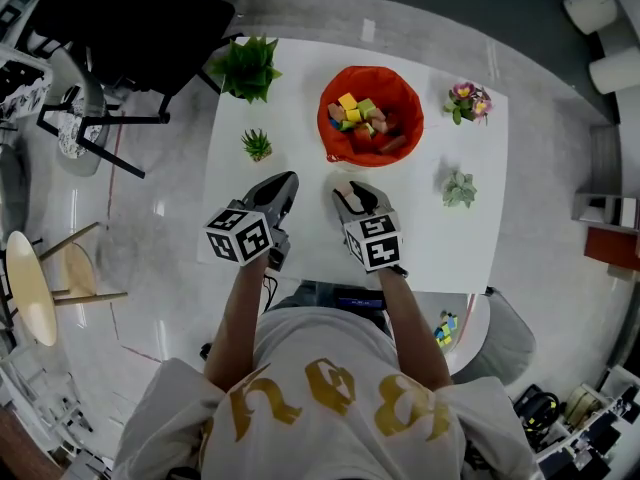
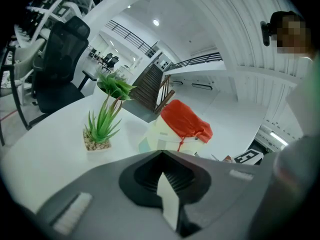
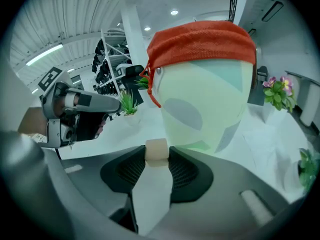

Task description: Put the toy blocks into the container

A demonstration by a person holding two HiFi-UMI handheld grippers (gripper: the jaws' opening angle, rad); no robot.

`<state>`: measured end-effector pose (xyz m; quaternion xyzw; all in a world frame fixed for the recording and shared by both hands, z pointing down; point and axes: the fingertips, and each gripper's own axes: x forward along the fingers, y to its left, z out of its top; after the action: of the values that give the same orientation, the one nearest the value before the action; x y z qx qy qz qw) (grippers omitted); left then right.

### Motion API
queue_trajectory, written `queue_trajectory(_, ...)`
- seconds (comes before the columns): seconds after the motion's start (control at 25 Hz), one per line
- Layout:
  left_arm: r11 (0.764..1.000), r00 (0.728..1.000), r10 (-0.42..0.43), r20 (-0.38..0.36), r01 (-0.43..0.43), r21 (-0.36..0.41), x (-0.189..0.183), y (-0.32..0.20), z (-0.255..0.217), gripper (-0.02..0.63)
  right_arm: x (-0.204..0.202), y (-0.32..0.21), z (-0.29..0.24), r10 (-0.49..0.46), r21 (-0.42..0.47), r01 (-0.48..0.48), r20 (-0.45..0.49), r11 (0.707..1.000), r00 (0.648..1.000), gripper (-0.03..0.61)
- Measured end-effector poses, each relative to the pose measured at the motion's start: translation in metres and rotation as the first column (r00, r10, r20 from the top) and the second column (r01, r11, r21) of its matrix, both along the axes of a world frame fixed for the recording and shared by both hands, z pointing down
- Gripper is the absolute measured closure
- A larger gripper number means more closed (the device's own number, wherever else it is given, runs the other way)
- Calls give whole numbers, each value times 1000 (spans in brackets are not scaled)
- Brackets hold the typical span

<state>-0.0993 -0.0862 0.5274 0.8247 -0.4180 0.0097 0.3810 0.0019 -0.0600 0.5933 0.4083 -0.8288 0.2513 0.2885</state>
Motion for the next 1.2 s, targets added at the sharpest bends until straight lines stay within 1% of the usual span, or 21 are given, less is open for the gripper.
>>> queue_trajectory(0.24,1000,1000,14,-3,-14,18,2,1,-9,614,0,-1,-16,18,29,-18,18,999,1000,403)
queue_trajectory(0.44,999,1000,25,-4,-25,37,3,0,-17,614,3,-2,-30,59,45,-63,79,997,995,403)
queue_trajectory(0.64,998,1000,29,-10,-29,57,4,-1,-26,614,3,-1,-46,44,113,-52,74,992,996,403)
queue_trajectory(1.2,992,999,38,-31,-34,117,9,-6,-57,614,2,-3,-86,44,174,-65,120,983,992,403)
